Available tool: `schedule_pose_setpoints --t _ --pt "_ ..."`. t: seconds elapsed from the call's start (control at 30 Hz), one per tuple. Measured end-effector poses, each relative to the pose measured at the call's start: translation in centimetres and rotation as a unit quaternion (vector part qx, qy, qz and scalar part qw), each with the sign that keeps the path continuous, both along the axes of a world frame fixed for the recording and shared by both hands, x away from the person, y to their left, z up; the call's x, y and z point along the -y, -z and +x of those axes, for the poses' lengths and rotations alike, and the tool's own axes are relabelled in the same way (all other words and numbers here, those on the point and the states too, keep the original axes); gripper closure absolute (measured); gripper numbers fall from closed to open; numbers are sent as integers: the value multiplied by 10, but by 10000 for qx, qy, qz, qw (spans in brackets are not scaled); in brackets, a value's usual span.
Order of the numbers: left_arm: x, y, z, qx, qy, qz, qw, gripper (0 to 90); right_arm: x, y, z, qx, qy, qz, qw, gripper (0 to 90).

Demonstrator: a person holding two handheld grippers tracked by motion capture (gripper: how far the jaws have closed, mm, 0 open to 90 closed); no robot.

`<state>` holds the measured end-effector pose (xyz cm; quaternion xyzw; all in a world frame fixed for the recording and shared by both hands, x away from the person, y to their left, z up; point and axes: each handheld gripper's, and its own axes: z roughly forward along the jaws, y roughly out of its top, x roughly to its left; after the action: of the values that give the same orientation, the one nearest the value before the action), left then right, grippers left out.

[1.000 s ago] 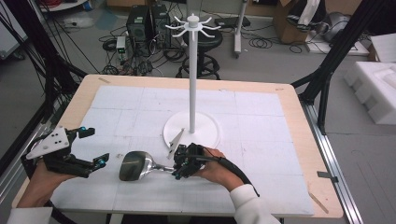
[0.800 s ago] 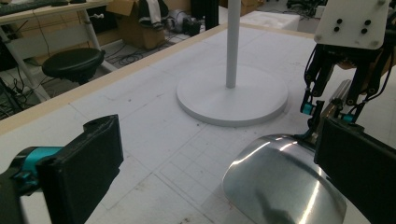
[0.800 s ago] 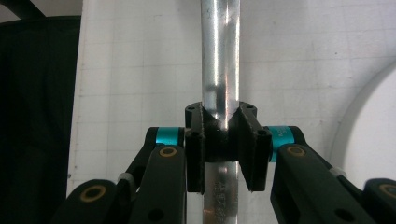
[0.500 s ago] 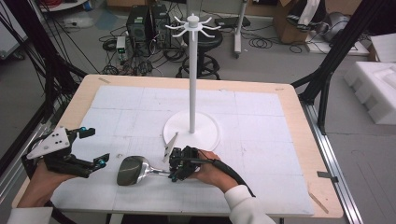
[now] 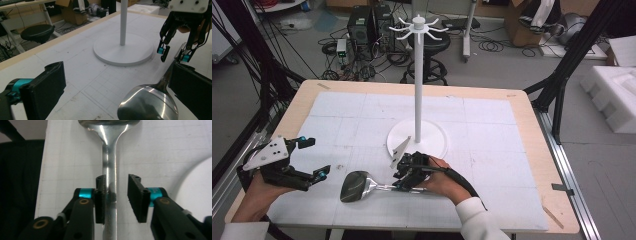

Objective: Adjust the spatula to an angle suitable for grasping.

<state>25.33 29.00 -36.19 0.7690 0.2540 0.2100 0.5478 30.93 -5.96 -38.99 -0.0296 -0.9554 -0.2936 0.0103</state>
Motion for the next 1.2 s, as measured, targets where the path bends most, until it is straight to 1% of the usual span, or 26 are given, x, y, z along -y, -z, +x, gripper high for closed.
schedule_pose_setpoints --t 0.03,0.07,0.1,0.13,0.17,0.2,0.23,0.27,0.3,0.37,0.4,0.47,0.53,0.57,0.63,0.7,0.73,0.8,0.83,0.93,0.97,1.0,1.03,1.07,1.1,1.2 --pt "0 0 0 4 4 -2 10000 18 4 -4 -2 -37 83 35 10000 606" --pt "1 0 0 6 7 6 10000 18 6 -6 -1 -12 80 91 9999 584" --pt "1 0 0 8 18 12 10000 18 10 -10 -2 5 146 212 9997 540" --pt "2 0 0 2 16 8 10000 17 13 -12 -2 57 163 261 9995 504" --pt "2 0 0 12 31 18 10000 17 18 -15 -4 44 226 340 9992 446" --pt "3 0 0 7 40 14 10000 18 21 -17 -4 68 265 389 9989 410" --pt "4 -1 0 11 61 17 10000 18 25 -19 -5 124 291 458 9984 342" --pt "4 -1 -1 11 80 13 10000 18 30 -21 -6 151 329 489 9981 307" --pt "5 -1 -1 4 86 13 10000 18 34 -23 -7 257 425 542 9973 287" --pt "6 0 -1 3 96 19 10000 18 45 -27 -9 348 589 680 9953 210" --pt "7 0 -1 -1 98 28 9999 18 50 -28 -10 403 663 815 9937 170" --pt "9 0 0 -25 105 11 9999 18 62 -31 -11 382 803 1026 9907 114" --pt "11 1 0 -47 141 40 9999 18 74 -32 -12 442 1026 1296 9852 34" --pt "12 2 0 -66 159 44 9998 18 81 -33 -13 396 1129 1419 9826 5" --pt "16 3 0 -83 198 55 9998 18 93 -35 -15 404 1293 1671 9766 4" --pt "19 2 0 -85 245 85 9996 18 106 -37 -18 479 1349 1862 9720 4" --pt "21 2 0 -101 272 81 9995 18 112 -37 -19 529 1400 1986 9686 4" --pt "25 1 0 -91 361 133 9992 18 125 -38 -22 608 1440 2179 9634 4" --pt "27 1 0 -90 399 142 9991 18 131 -39 -24 626 1509 2242 9607 4" --pt "34 -2 3 -107 522 143 9985 17 148 -39 -27 755 1563 2571 9507 4" --pt "36 -2 5 -108 597 132 9981 18 153 -39 -29 790 1569 2698 9468 4" --pt "38 -3 7 -122 695 105 9975 18 158 -38 -29 825 1556 2789 9440 4" --pt "40 -4 8 -119 799 82 9967 18 162 -38 -29 827 1562 2790 9439 4" --pt "43 -5 9 -143 893 87 9959 18 165 -39 -30 830 1594 2805 9429 4" --pt "44 -6 10 -172 961 109 9952 18 170 -39 -30 886 1601 2878 9400 4" --pt "50 -11 15 -210 1149 165 9930 18 177 -39 -30 956 1668 2945 9361 4"
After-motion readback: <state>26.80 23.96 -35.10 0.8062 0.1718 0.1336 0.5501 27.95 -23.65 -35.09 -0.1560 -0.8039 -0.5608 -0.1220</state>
